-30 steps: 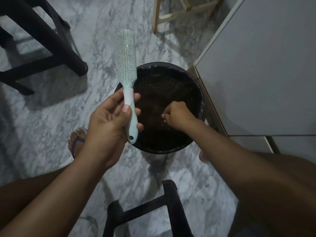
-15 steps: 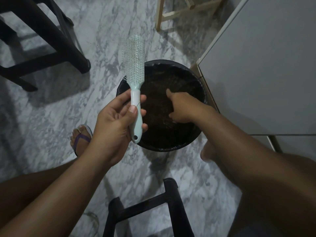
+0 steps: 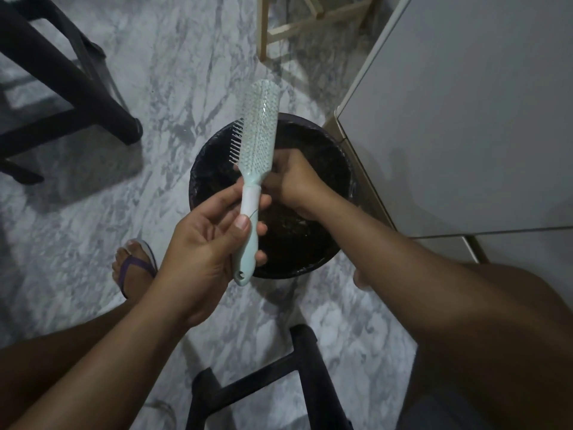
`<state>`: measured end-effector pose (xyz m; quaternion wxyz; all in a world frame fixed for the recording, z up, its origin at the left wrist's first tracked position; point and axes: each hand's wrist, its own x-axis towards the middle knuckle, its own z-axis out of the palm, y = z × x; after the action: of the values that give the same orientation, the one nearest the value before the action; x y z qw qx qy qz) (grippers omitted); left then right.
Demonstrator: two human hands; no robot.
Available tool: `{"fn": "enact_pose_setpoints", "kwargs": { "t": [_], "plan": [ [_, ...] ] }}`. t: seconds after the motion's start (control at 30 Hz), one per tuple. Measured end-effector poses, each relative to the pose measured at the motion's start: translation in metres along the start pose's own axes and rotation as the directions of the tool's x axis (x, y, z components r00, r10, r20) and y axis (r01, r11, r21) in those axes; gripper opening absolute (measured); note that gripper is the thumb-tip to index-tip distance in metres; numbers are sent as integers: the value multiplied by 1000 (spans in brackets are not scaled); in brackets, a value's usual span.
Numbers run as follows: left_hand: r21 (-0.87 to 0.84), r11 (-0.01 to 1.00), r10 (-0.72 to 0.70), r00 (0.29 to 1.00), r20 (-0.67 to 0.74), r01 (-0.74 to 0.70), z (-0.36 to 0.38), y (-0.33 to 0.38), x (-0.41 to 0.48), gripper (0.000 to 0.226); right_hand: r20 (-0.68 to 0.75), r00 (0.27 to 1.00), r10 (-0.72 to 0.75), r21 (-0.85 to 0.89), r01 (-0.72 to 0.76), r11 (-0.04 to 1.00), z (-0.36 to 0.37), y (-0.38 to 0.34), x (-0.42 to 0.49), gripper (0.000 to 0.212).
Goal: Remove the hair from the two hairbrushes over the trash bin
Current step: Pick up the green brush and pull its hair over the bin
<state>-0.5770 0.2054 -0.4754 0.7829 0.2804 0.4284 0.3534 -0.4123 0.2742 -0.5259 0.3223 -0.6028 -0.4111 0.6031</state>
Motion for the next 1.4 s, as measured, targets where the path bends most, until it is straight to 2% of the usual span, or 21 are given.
{"fn": "enact_pose_setpoints", "kwargs": {
  "t": [0.07,0.1,0.17,0.23,0.27,0.3,0.37,0.4,0.43,0.47,0.5,0.53,0.6,0.7,0.77,0.83,0.93,1.07,1.2,1.33,1.4],
  "plan": [
    [-4,1000,12,1000,-5,-12,-1,2,0,49,31,998,53,-119,-49,992,-4,9,-2,16],
    [-7,1000,17,1000,-11,-17,-1,2,0,49,41,995,87,-253,-74,965,-7,14,-3,16],
    [-10,1000,23,999,-26,-24,-2,4,1,49,23,977,211,-517,-169,839,-13,26,1,21],
    [-10,1000,27,999,-39,-28,-3,4,1,48,18,878,477,-640,-357,680,-16,30,2,20],
    [-10,1000,27,999,-44,-28,-3,5,1,48,16,843,537,-679,-385,625,-16,29,2,20],
    [-10,1000,25,998,-49,-26,-4,5,1,48,-1,877,481,-691,-348,634,-16,29,4,20],
    [-12,1000,17,998,-53,-18,-5,5,2,48,-49,981,189,-544,-185,819,-13,23,8,26],
    [-12,1000,11,999,-52,-12,-5,4,2,48,-65,989,132,-302,-145,942,-10,15,8,32],
    [-12,1000,5,999,-49,-6,-4,3,2,48,-29,991,130,18,-130,991,-9,5,9,36],
    [-11,1000,-1,999,-45,1,-4,2,2,48,44,991,124,299,-131,945,-10,-3,9,40],
    [-8,1000,-7,999,-41,6,-3,1,2,48,139,984,115,491,-170,855,-11,-11,10,44],
    [-6,1000,-10,999,-38,10,-3,0,2,48,243,965,100,551,-223,804,-13,-19,9,47],
    [-6,1000,-11,999,-33,11,-3,0,2,47,396,913,99,468,-294,833,-15,-23,7,59],
    [-16,1000,-7,999,-38,6,-4,2,3,47,351,919,178,243,-273,931,-9,-13,4,90],
    [-19,1000,-4,999,-31,3,-3,3,3,48,208,960,190,55,-205,977,-7,-8,3,85],
    [-13,1000,3,1000,-18,-4,-2,2,3,48,82,987,141,-104,-132,986,-8,-2,2,69],
    [-26,1000,10,1000,-30,-11,-2,2,3,48,-23,999,26,-172,-30,985,-11,5,1,52],
    [-30,999,30,999,-37,-31,-3,4,3,48,-187,979,-76,-388,-2,922,-17,19,6,57],
    [-19,999,36,998,-48,-37,-5,5,3,49,-204,979,-17,-721,-138,679,-31,36,11,60],
    [13,1000,18,995,-98,-16,-7,3,4,47,-147,989,-26,-741,-92,665,-29,30,10,35],
    [60,998,18,991,-131,-10,-8,0,4,44,-53,998,-31,-753,-20,658,-25,16,8,42]
  ]
}}
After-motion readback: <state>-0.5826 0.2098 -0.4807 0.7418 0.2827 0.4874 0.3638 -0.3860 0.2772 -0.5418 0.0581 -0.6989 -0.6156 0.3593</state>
